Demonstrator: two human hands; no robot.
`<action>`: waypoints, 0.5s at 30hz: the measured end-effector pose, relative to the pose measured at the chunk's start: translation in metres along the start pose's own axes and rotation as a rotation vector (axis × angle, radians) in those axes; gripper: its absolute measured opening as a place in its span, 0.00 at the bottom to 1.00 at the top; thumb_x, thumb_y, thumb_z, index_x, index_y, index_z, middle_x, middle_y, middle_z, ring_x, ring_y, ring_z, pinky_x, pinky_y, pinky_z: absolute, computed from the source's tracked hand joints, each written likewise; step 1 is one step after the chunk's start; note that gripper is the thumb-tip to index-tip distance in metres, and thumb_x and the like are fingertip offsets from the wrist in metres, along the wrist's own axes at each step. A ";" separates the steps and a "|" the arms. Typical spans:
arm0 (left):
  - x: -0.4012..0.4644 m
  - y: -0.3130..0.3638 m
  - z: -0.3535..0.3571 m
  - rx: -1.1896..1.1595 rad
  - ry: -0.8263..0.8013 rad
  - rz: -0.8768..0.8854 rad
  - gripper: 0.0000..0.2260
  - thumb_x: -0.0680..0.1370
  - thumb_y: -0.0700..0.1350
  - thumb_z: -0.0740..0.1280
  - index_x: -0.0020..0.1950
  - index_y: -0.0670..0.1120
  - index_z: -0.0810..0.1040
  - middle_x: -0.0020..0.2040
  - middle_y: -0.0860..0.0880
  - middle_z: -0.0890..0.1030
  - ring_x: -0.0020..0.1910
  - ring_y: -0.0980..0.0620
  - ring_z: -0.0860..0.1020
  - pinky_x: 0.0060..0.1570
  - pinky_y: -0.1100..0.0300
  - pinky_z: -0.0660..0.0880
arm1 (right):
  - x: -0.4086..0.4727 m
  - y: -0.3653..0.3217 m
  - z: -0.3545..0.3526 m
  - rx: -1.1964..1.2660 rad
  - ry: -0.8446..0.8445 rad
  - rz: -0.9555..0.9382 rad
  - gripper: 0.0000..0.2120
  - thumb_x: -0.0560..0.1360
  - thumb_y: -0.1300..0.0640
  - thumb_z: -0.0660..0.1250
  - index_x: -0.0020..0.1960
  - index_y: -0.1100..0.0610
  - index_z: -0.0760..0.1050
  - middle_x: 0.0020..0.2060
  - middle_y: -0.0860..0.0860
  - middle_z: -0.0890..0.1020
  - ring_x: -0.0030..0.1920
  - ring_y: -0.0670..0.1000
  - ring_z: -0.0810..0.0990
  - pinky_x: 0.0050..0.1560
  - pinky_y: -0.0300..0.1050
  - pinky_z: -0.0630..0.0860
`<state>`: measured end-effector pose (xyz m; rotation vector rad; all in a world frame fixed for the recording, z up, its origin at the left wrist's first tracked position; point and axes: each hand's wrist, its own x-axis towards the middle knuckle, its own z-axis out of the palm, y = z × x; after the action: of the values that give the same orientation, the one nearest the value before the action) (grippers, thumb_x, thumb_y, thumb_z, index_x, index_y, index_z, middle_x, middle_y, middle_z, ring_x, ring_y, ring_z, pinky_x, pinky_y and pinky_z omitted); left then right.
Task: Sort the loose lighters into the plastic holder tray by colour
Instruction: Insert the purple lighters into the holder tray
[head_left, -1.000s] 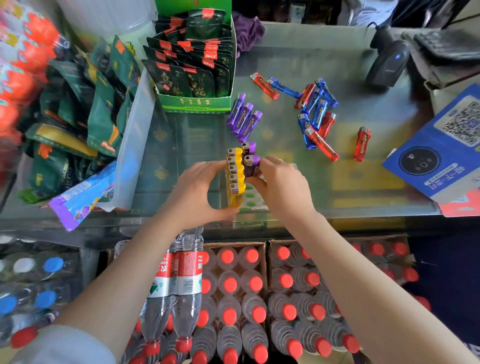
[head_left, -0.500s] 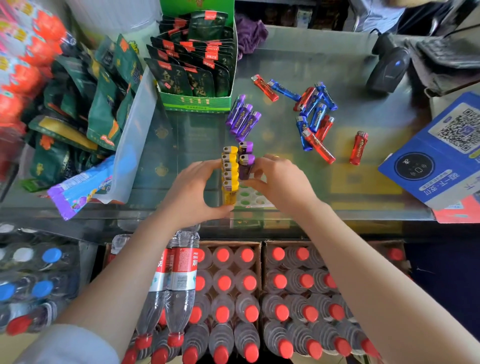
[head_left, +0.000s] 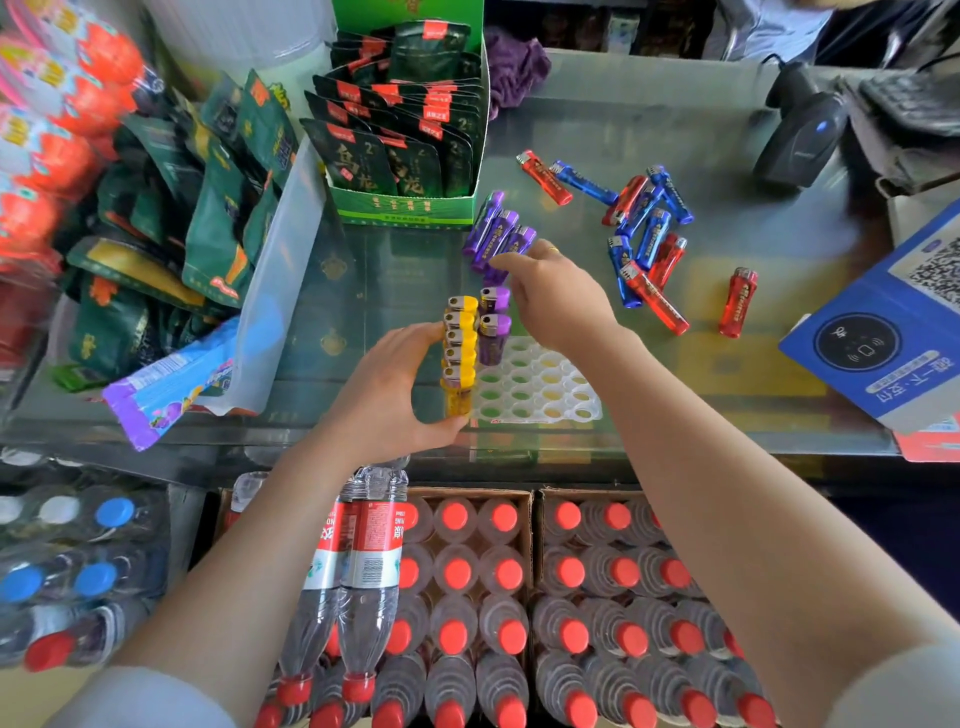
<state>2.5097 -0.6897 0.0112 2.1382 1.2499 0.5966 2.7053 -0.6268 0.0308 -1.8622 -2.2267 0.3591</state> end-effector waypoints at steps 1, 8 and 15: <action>0.000 0.000 0.000 0.000 -0.002 0.002 0.32 0.62 0.59 0.66 0.64 0.49 0.67 0.57 0.59 0.68 0.56 0.64 0.63 0.58 0.61 0.61 | -0.001 0.000 0.000 0.003 0.016 0.009 0.15 0.78 0.60 0.55 0.62 0.52 0.70 0.56 0.59 0.73 0.43 0.62 0.78 0.35 0.46 0.70; 0.002 0.003 -0.003 0.002 -0.014 -0.018 0.34 0.61 0.61 0.65 0.64 0.50 0.67 0.57 0.59 0.68 0.56 0.63 0.63 0.58 0.61 0.61 | -0.003 0.016 0.004 0.002 0.175 0.219 0.08 0.77 0.59 0.58 0.53 0.62 0.71 0.52 0.61 0.74 0.53 0.61 0.72 0.41 0.50 0.69; 0.002 0.002 -0.003 -0.005 -0.017 -0.031 0.33 0.62 0.60 0.66 0.64 0.51 0.67 0.58 0.59 0.69 0.56 0.64 0.62 0.57 0.63 0.60 | 0.009 0.022 -0.005 0.197 0.103 0.442 0.15 0.70 0.69 0.63 0.56 0.63 0.74 0.50 0.61 0.81 0.52 0.61 0.76 0.48 0.48 0.71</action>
<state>2.5104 -0.6883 0.0150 2.1121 1.2687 0.5672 2.7260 -0.6140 0.0282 -2.1913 -1.6351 0.5191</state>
